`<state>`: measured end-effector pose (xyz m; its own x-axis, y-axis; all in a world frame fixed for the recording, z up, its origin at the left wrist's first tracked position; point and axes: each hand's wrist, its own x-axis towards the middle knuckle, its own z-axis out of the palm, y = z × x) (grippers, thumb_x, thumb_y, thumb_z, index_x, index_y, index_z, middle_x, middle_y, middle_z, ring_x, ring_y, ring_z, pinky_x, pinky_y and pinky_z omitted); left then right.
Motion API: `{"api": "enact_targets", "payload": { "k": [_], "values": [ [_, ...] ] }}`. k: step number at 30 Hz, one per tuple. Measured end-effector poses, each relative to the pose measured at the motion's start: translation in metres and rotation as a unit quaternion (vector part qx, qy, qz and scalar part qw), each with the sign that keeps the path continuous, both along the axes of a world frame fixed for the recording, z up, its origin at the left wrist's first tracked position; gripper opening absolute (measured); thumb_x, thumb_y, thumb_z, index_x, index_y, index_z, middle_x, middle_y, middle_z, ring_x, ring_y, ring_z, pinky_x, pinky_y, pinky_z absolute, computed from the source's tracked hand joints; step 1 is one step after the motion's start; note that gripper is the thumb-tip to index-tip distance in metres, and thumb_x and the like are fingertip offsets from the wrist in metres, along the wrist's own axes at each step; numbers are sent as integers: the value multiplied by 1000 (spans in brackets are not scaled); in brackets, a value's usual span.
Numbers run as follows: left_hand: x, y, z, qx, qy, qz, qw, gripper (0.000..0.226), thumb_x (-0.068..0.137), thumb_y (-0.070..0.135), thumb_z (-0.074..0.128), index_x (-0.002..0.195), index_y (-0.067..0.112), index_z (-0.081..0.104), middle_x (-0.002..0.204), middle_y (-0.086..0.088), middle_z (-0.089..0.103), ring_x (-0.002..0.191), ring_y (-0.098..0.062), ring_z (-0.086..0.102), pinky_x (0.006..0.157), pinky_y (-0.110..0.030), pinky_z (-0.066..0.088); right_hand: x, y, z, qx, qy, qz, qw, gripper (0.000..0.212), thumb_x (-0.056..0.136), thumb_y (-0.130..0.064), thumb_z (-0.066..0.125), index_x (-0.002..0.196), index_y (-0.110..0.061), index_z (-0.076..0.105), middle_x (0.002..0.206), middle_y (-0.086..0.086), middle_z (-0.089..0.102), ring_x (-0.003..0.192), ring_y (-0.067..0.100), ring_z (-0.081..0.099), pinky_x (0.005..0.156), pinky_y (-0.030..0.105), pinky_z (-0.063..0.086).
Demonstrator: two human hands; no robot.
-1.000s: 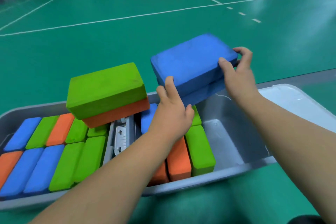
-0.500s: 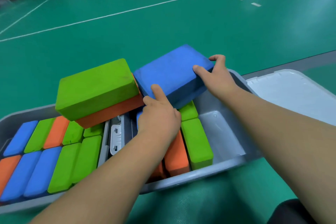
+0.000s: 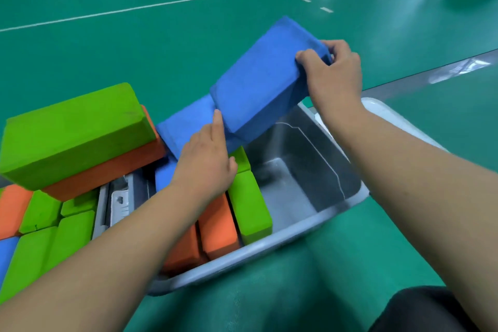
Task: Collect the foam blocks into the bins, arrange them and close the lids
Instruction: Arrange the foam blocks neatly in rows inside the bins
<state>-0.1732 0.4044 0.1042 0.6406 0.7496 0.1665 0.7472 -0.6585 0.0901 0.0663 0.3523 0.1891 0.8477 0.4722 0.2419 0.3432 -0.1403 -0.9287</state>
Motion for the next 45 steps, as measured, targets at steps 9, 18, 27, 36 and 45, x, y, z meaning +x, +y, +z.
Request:
{"api": "enact_targets", "payload": {
  "k": [9,18,27,36,45],
  "values": [
    [25,1,-16,42,52,-79,995,41,89,27,58,122,2,59,143,-21,48,128,-40,50,103,-50,44,26,-39,16,-50,-61,-29,996,38,68,-53,64,97,-29,63,114,0,58,74,0,57,60,21,37],
    [35,-1,-22,41,79,-19,996,49,87,38,60,131,16,52,140,-12,42,129,-34,42,105,-52,40,8,-50,22,-44,-109,12,993,40,68,-50,65,99,-26,57,111,-6,46,83,2,55,69,23,41],
    [49,-6,-26,-48,8,-4,999,67,90,56,58,141,18,39,148,-6,40,148,-34,29,111,-71,29,-3,-59,18,-41,-138,32,989,40,69,-46,65,102,-24,55,113,-6,41,90,-9,50,74,12,39],
    [46,-2,-32,-90,72,-6,993,71,90,64,53,154,40,33,167,-5,8,158,-39,-3,114,-79,12,-1,-69,21,-80,-147,6,986,40,63,-49,68,95,-28,56,107,-11,39,85,-11,50,65,22,40],
    [36,4,-25,-95,132,-31,986,51,95,44,54,140,21,55,173,-4,-7,159,-35,-8,124,-65,8,-23,-65,-23,-245,-184,99,947,48,69,-41,71,108,-19,53,116,1,36,73,11,54,60,28,37]
  ]
}}
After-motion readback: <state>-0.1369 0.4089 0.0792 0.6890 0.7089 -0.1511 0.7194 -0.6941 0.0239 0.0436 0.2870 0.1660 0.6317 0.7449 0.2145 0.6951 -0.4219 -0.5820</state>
